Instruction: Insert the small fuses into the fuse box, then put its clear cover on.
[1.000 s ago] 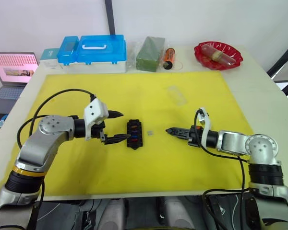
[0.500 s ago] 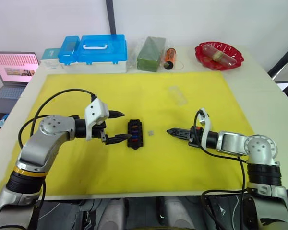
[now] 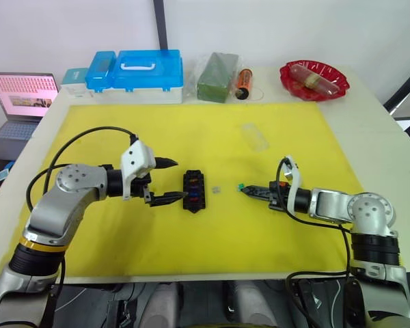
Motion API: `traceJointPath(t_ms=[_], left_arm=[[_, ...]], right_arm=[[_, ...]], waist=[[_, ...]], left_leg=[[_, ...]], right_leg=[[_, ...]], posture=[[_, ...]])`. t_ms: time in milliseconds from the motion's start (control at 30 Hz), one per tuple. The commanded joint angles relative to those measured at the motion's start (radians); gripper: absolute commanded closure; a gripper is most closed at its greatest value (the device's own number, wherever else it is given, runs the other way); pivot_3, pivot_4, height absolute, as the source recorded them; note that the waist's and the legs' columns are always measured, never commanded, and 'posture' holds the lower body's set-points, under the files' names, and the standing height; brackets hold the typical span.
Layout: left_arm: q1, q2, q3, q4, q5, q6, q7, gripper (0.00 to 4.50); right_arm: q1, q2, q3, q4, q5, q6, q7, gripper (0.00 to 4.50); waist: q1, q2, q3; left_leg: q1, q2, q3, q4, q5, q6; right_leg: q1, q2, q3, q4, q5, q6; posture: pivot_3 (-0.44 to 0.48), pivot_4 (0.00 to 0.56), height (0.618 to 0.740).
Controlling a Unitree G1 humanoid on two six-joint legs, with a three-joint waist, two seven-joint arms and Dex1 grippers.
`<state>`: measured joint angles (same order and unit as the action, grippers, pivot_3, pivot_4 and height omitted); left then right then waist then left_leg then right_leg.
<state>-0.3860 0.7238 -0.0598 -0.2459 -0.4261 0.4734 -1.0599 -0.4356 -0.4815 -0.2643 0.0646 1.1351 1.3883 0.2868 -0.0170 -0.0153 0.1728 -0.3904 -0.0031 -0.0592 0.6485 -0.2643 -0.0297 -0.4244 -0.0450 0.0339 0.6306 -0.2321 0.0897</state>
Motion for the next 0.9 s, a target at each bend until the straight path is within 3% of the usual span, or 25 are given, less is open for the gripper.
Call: traceJointPath(t_ms=[33, 200, 333, 467, 600, 900], left_arm=[[-0.013, 0.000, 0.022, -0.019, -0.013, -0.019, -0.004, 0.00], [-0.009, 0.015, 0.035, -0.019, -0.014, -0.018, -0.010, 0.00], [-0.014, 0.044, 0.045, 0.006, -0.009, -0.024, -0.034, 0.00], [-0.038, 0.063, 0.043, 0.048, -0.002, -0.041, -0.066, 0.00], [-0.087, 0.065, 0.011, 0.143, 0.031, -0.096, -0.114, 0.00], [-0.098, 0.068, 0.009, 0.186, 0.046, -0.126, -0.153, 0.00]], right_arm=[[-0.017, -0.008, -0.037, 0.005, 0.000, 0.020, 0.007, 4.47], [-0.060, -0.076, 0.006, -0.088, -0.003, 0.062, 0.068, 4.47], [-0.215, -0.186, 0.206, -0.173, -0.111, 0.052, 0.155, 4.47], [-0.371, -0.210, 0.335, -0.182, -0.196, -0.005, 0.256, 4.47], [-0.572, -0.249, 0.650, -0.217, -0.447, -0.208, 0.430, 4.47], [-0.852, -0.116, 0.949, -0.018, -0.736, -0.456, 0.764, 4.47]], waist=[[0.000, 0.000, 0.000], [0.002, 0.001, 0.000], [-0.009, 0.002, 0.001], [-0.015, 0.002, 0.001], [-0.023, 0.002, 0.001], [-0.027, 0.002, 0.002]], left_leg=[[0.000, 0.000, 0.000, 0.000, 0.000, 0.000], [0.000, 0.000, 0.000, 0.000, 0.000, 0.000], [0.000, 0.000, 0.000, 0.000, 0.000, 0.000], [0.000, 0.000, -0.001, -0.002, 0.000, 0.000], [-0.001, 0.000, -0.001, -0.001, 0.000, 0.000], [-0.002, 0.000, -0.001, -0.002, 0.000, 0.000]], right_leg=[[0.000, 0.000, 0.000, 0.000, 0.000, 0.000], [0.000, 0.000, 0.000, 0.000, 0.000, 0.000], [-0.001, 0.000, 0.000, 0.000, 0.000, 0.000], [-0.001, 0.001, -0.001, 0.000, 0.000, -0.001], [-0.002, 0.000, -0.001, 0.000, 0.000, 0.000], [-0.004, -0.001, -0.001, 0.001, 0.000, 0.000]], posture=[[0.000, 0.150, 0.740], [0.000, 0.150, 0.740], [0.000, 0.150, 0.740], [0.000, 0.150, 0.740], [0.000, 0.150, 0.740], [0.000, 0.150, 0.740]])
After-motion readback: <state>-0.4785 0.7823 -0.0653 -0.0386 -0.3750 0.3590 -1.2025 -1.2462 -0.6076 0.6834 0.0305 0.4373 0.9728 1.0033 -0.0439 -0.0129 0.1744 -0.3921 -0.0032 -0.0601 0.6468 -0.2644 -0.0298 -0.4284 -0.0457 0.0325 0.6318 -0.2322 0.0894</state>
